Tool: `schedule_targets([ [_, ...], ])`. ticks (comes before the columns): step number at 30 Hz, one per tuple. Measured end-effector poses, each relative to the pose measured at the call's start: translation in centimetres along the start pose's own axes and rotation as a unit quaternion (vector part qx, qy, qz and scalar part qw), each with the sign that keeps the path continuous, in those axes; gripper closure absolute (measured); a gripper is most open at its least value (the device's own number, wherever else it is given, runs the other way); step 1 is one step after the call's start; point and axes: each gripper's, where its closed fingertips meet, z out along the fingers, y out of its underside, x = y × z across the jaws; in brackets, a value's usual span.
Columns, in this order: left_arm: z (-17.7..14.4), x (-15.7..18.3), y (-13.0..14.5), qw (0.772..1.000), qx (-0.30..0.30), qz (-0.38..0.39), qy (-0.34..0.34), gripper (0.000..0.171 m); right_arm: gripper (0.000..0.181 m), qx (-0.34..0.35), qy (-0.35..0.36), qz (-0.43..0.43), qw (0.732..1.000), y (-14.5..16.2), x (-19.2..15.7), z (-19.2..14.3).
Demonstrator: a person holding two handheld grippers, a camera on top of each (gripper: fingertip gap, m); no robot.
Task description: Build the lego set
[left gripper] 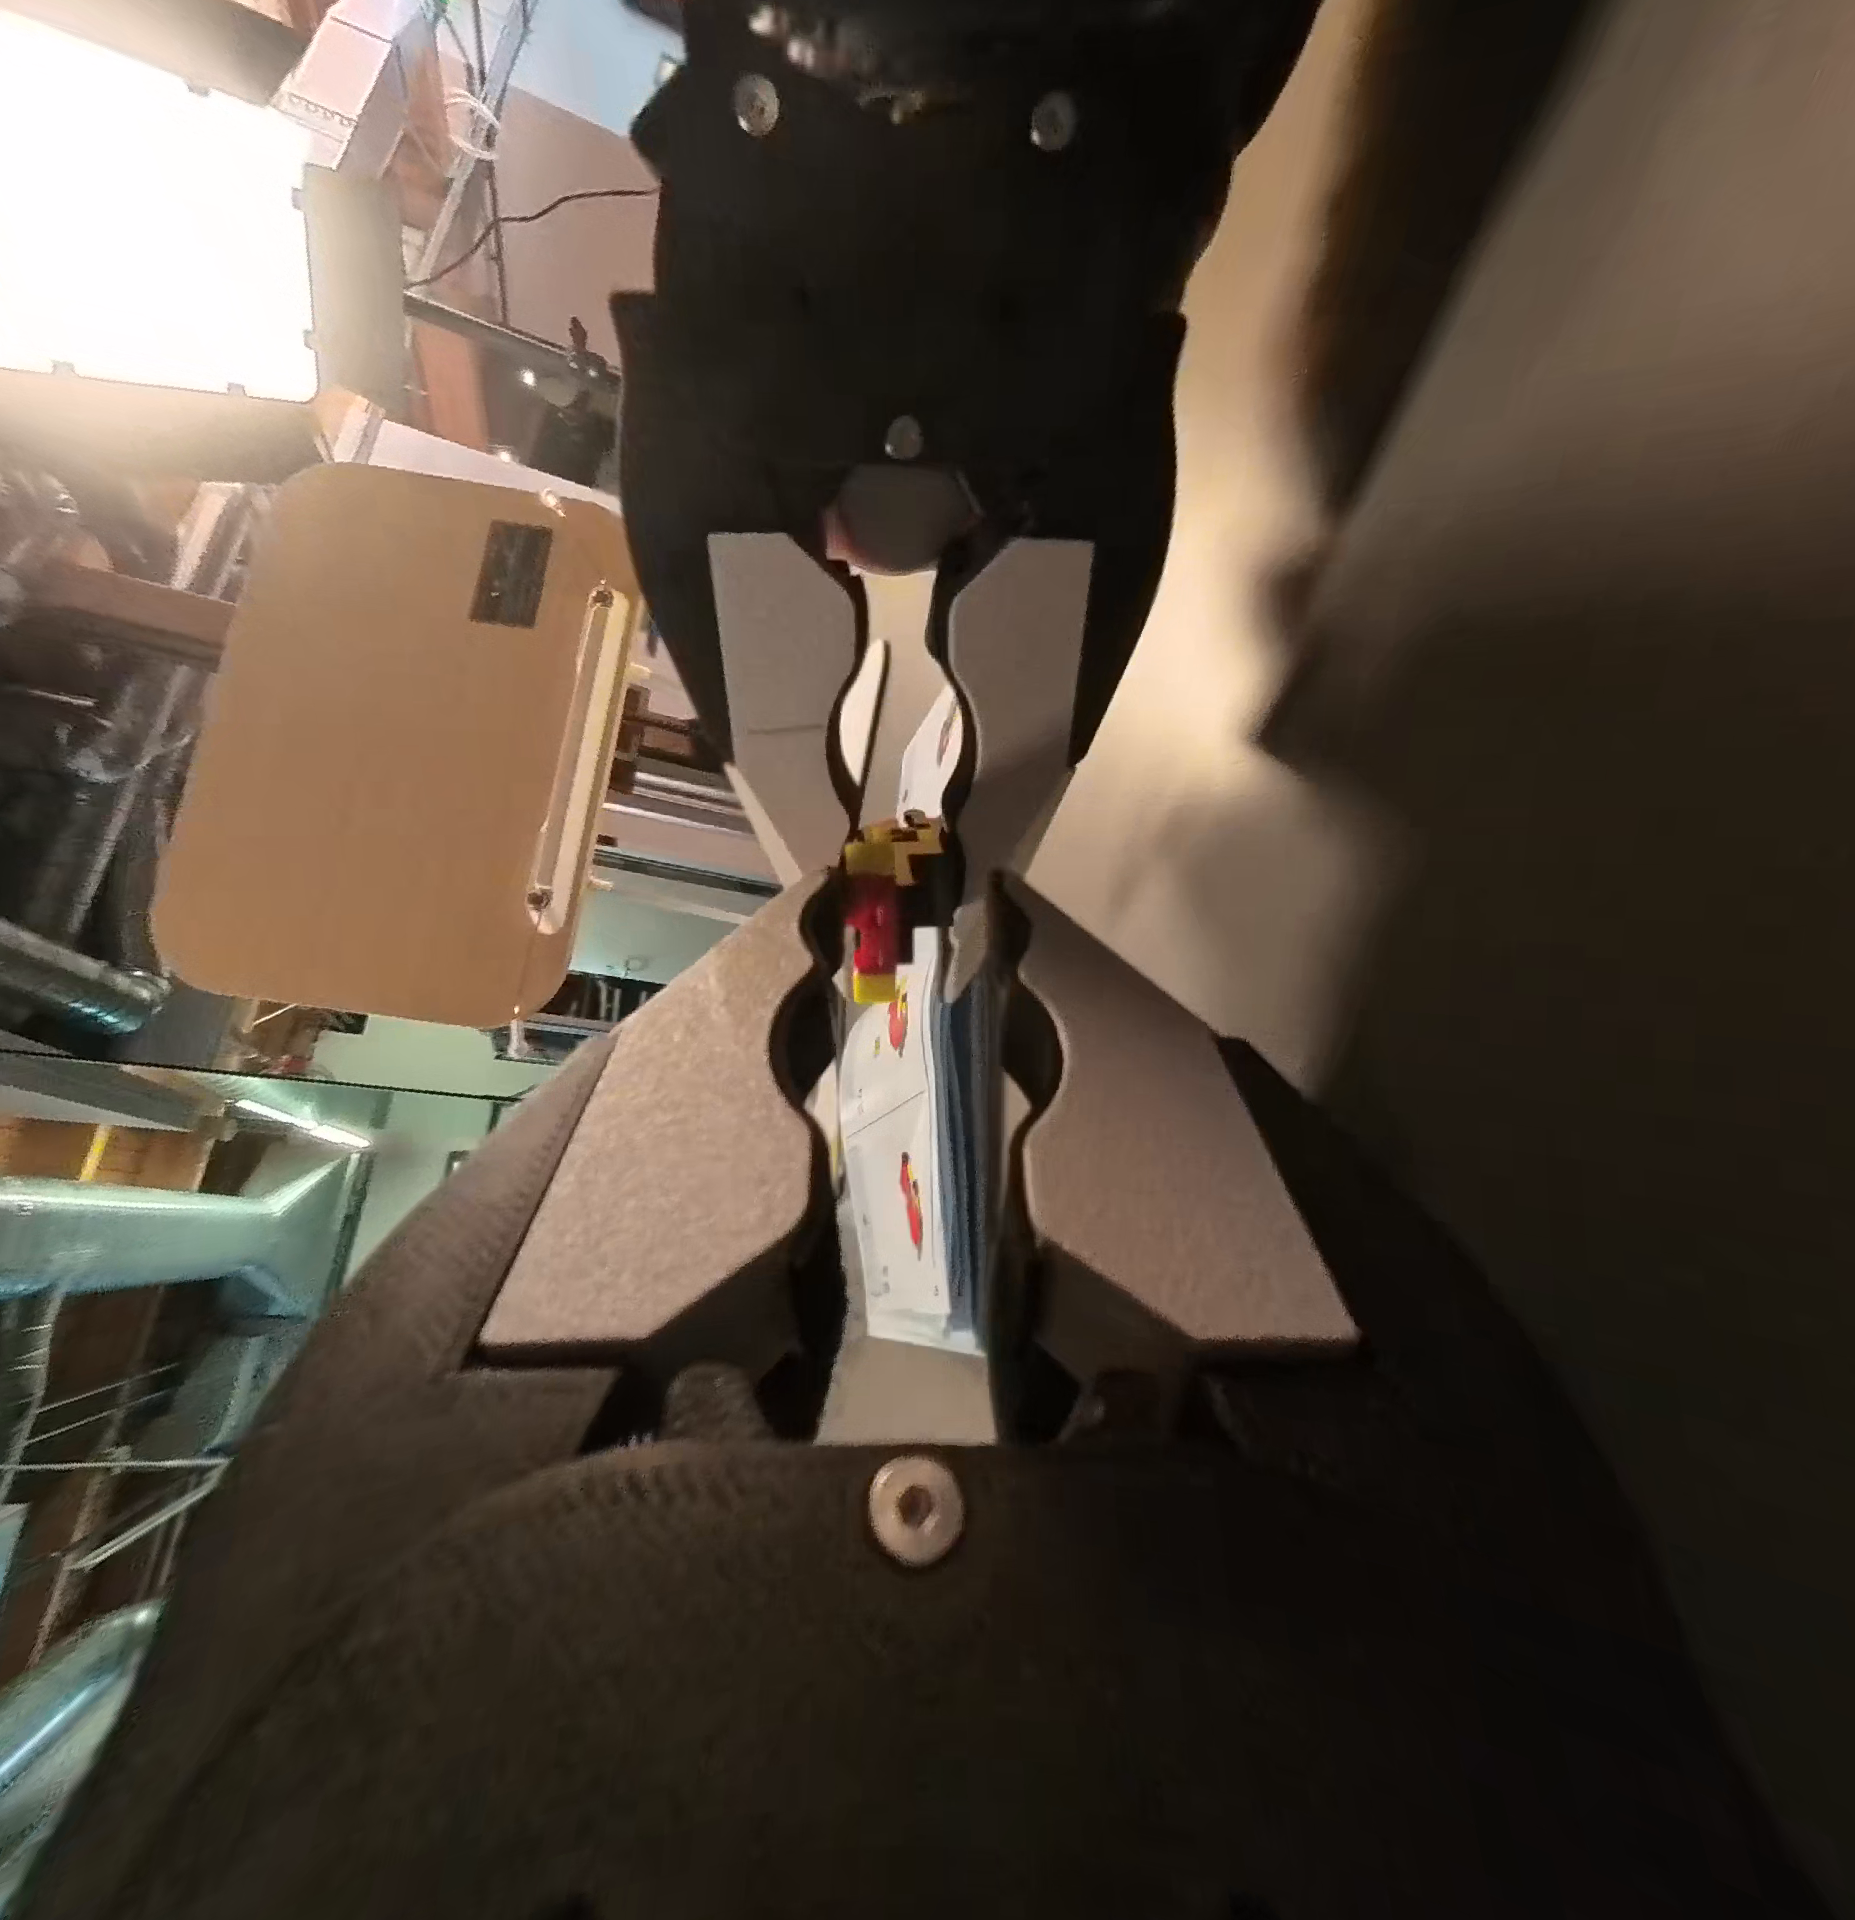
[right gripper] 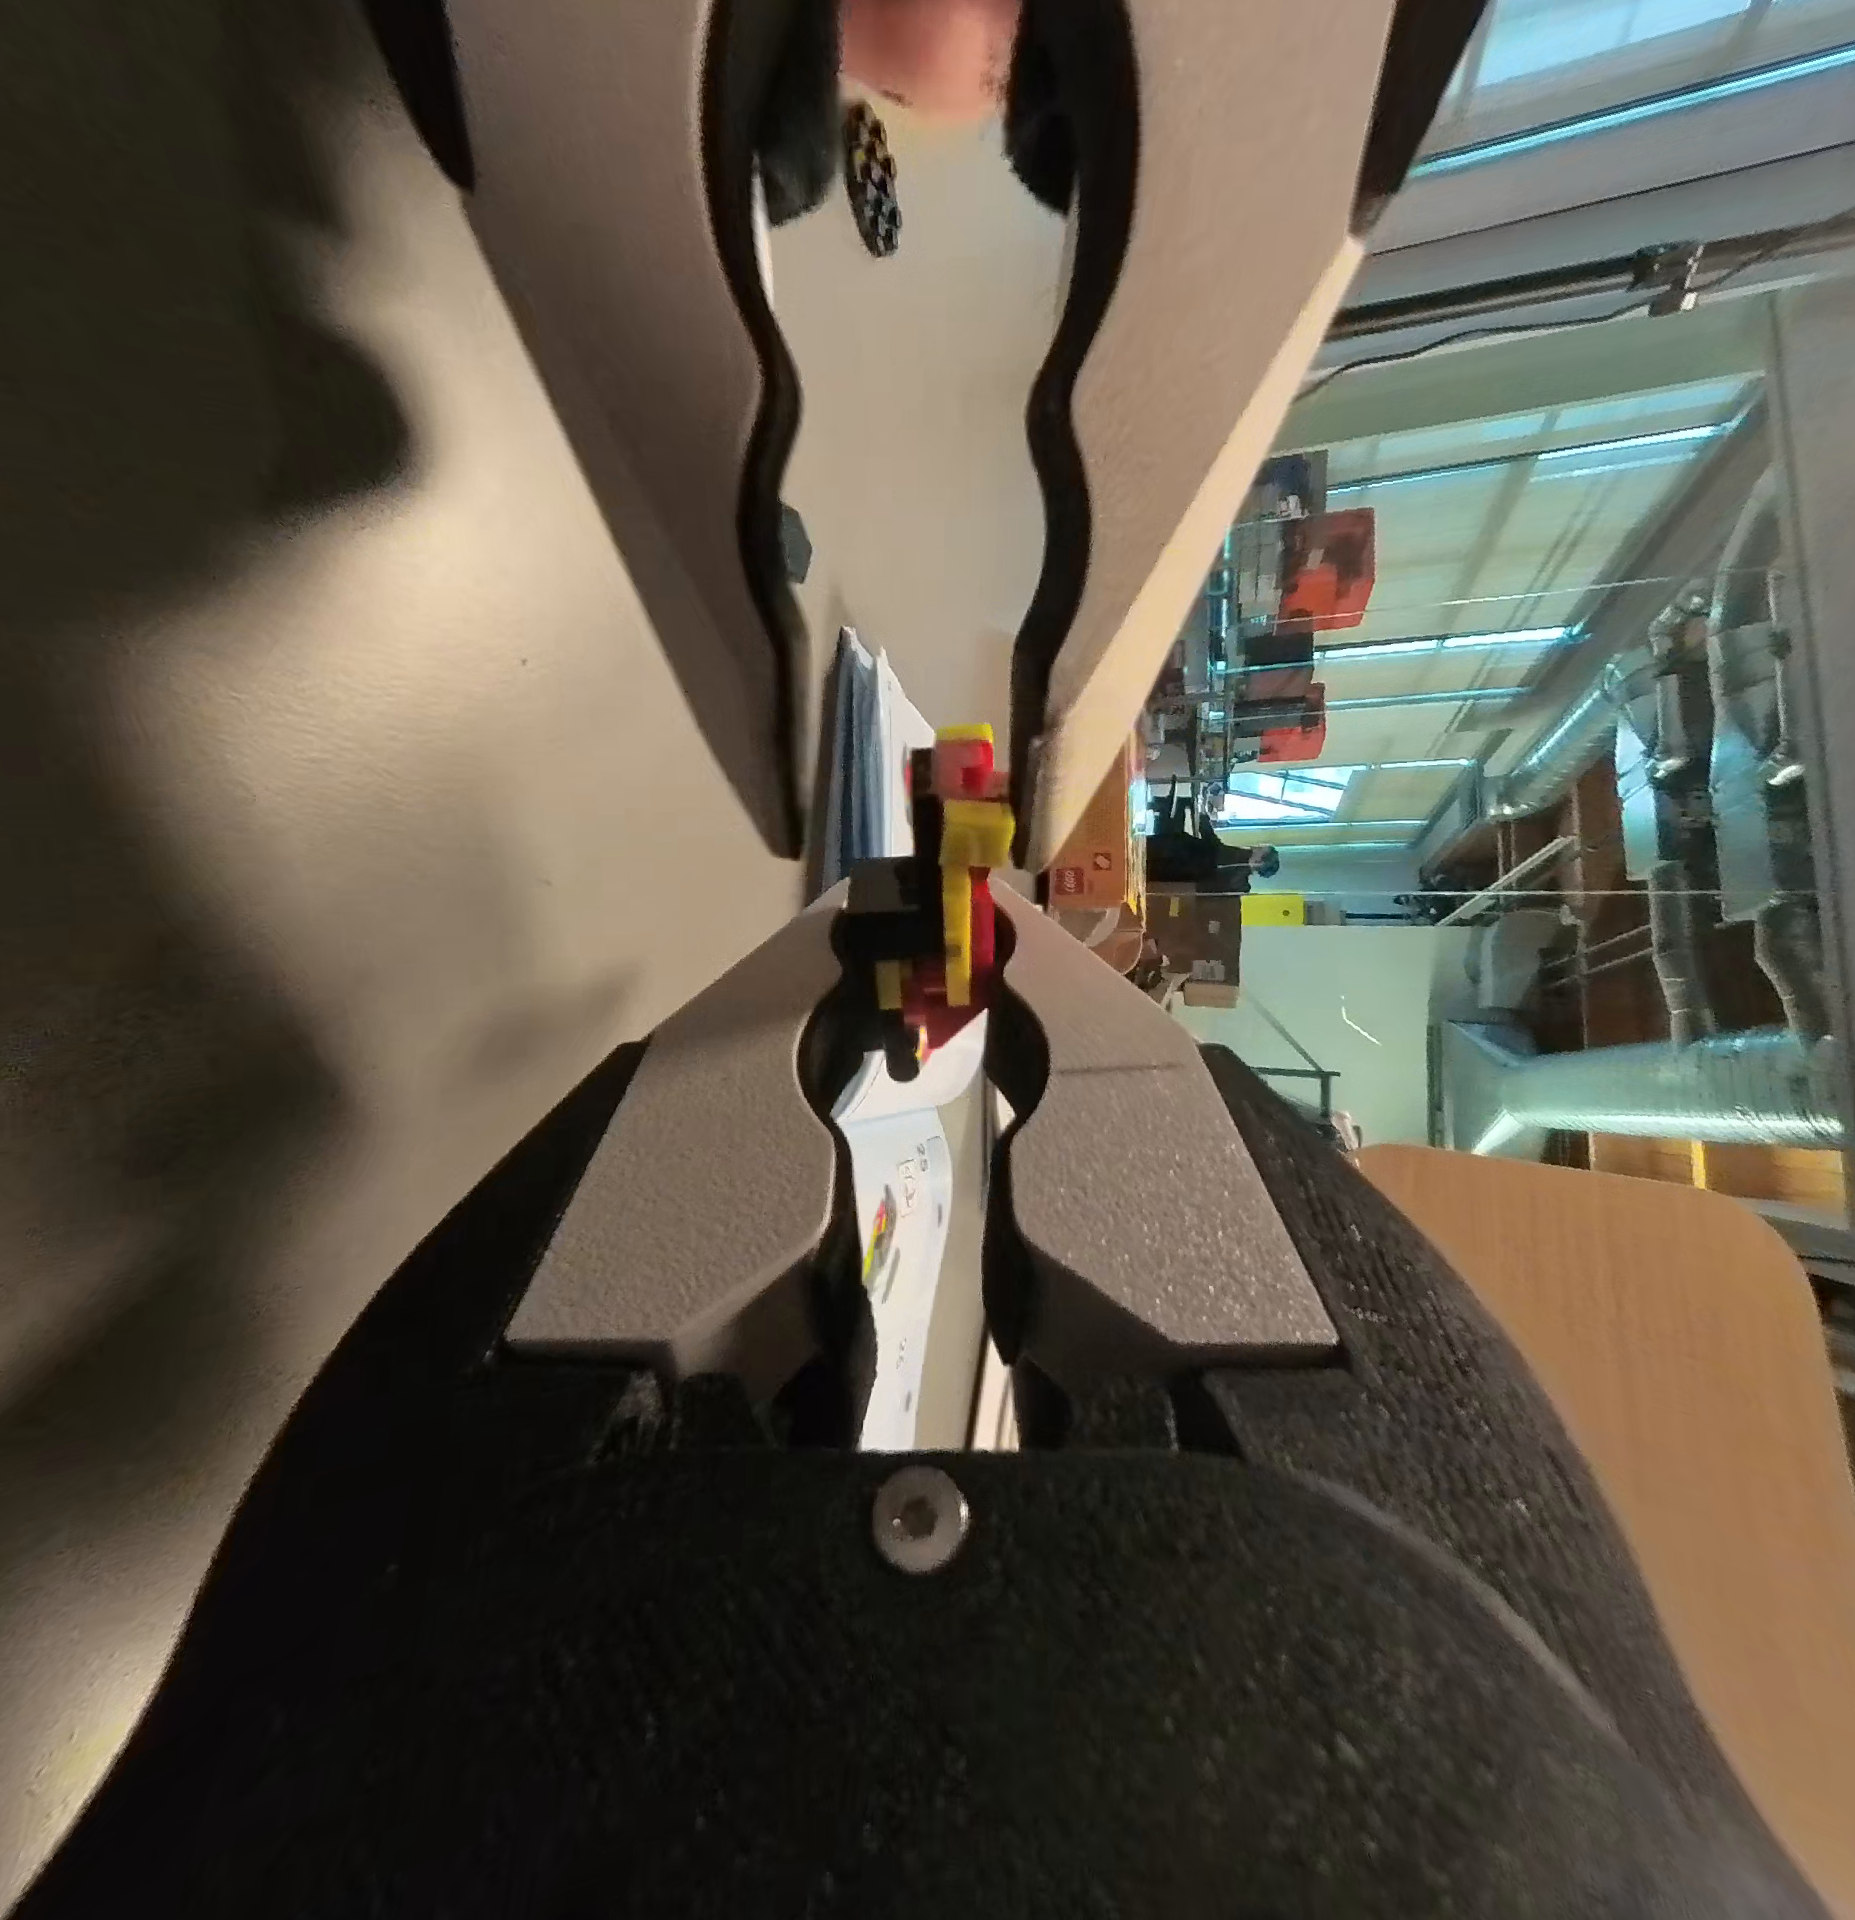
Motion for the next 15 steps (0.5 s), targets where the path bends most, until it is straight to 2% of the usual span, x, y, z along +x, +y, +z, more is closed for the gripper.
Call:
schedule_targets([
  [3,-0.06,-0.49,0.10,1.000,-0.004,-0.006,-0.011,0.160,0.166,0.003,-0.005,0.002,1.000,-0.12,-0.20,0.02],
  [13,-0.09,-0.56,0.01,1.000,-0.025,0.003,-0.001,0.161,0.166,0.008,-0.014,0.022,1.000,-0.19,-0.41,0.04],
  [15,-0.04,-0.55,-0.09,0.999,-0.013,-0.029,0.003,0.161,0.165,0.012,-0.017,0.029,0.999,-0.21,-0.48,0.04],
])
